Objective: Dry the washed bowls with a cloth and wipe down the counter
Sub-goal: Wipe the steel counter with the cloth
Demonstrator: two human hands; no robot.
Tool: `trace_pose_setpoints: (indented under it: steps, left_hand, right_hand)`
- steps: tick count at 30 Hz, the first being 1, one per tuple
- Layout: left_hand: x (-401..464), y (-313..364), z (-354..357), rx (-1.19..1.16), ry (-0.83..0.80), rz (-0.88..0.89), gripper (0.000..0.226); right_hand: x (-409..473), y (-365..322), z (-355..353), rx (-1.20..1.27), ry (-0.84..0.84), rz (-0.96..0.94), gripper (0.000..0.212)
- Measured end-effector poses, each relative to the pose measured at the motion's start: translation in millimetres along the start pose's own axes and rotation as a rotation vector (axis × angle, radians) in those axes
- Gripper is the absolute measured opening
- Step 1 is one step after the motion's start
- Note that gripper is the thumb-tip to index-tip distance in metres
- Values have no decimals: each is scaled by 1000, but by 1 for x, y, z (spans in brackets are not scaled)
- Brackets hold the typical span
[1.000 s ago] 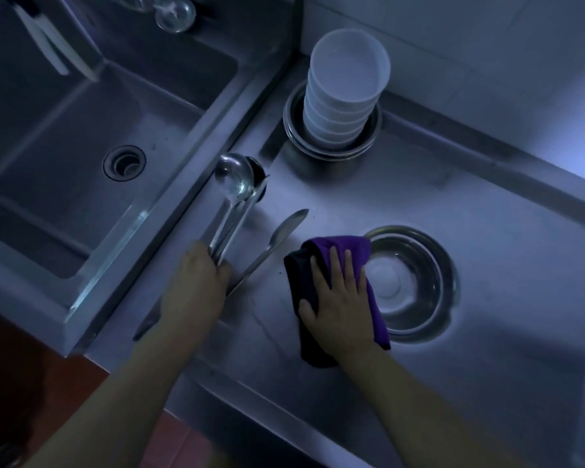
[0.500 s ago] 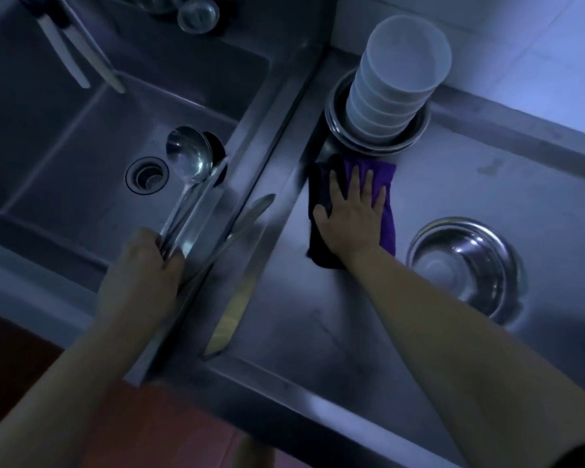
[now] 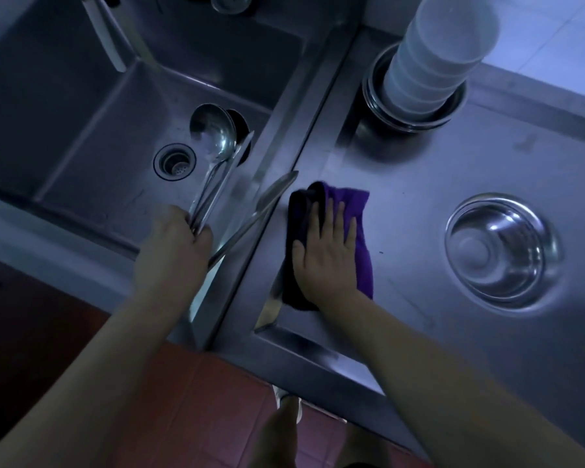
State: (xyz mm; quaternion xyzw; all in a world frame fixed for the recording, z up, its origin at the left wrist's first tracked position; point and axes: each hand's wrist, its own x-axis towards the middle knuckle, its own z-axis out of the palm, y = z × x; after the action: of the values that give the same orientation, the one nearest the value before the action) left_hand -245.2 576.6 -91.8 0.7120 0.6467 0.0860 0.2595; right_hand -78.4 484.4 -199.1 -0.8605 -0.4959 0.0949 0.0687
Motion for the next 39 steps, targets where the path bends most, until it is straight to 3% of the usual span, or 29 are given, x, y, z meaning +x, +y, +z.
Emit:
trace_pose_setpoints:
  steps: [8, 20, 26, 29, 33, 39]
  left_hand:
    - [13, -4, -11, -37, 9, -42, 22]
    - [36, -21, -7, -75, 25, -51, 20]
    - [39, -24, -2, -78, 54, -13, 21]
    - [39, -24, -3, -86, 57, 9, 20]
    - [36, -21, -5, -78, 71, 34, 19]
    - [29, -22, -13, -78, 71, 41, 20]
  right_hand:
    - [-74, -30, 9, -8, -108, -156, 79]
    - [123, 11, -19, 164, -19, 119, 78]
    - [166, 20, -29, 256, -42, 191, 73]
    - [164, 13, -34, 285, -29, 190, 68]
    - [137, -3, -33, 258, 50, 14, 55]
    - [54, -30, -18, 205, 30, -72, 58]
